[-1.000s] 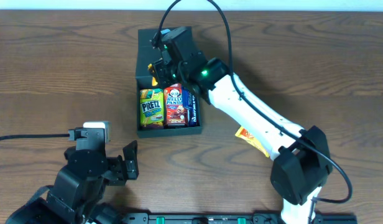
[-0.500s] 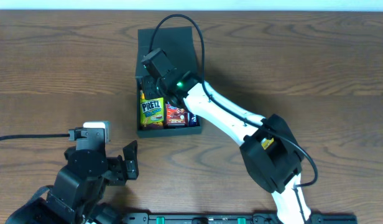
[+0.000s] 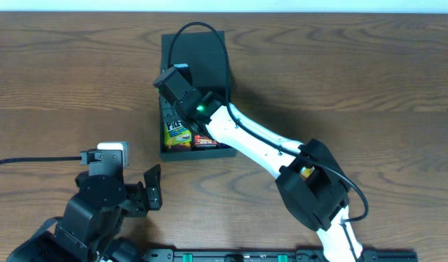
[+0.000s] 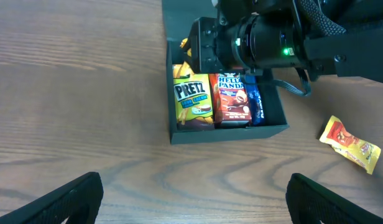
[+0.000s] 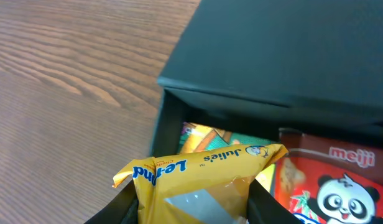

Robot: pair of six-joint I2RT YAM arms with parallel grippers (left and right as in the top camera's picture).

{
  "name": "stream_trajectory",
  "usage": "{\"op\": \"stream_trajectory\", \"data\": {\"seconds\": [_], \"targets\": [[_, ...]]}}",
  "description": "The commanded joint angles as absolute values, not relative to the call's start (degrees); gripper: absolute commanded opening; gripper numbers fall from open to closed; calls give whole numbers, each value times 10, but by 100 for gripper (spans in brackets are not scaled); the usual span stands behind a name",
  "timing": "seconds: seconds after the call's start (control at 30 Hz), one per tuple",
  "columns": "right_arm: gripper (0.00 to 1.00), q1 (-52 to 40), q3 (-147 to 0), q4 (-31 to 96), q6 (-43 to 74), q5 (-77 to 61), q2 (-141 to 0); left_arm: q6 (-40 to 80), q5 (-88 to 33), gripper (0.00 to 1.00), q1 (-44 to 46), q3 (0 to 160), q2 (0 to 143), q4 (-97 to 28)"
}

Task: Pack container
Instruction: 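Carry the yellow packet left and drop it into the box's left side, then lift the right gripper out of the box toward the orange candy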

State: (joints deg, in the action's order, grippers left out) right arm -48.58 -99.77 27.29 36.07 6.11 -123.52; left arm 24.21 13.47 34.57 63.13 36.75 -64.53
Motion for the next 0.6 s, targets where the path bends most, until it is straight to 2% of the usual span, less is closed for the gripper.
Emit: {"op": "stream_trajectory", "data": {"seconds": [0.0,0.07,0.23,0.57], "targets": [[41,-488,-1008,283,377,75,-1244,249,135,95,345,635,366,-648],[52,-488,-1008,290,377,75,-1244,248,135,95,345,635,366,-648],[61,-486,-1008,285,376,75,-1244,249,135,95,345,635,366,-648],[66,-480,-1025,313,341,75,-1242,249,135,95,345,635,366,-648]]}}
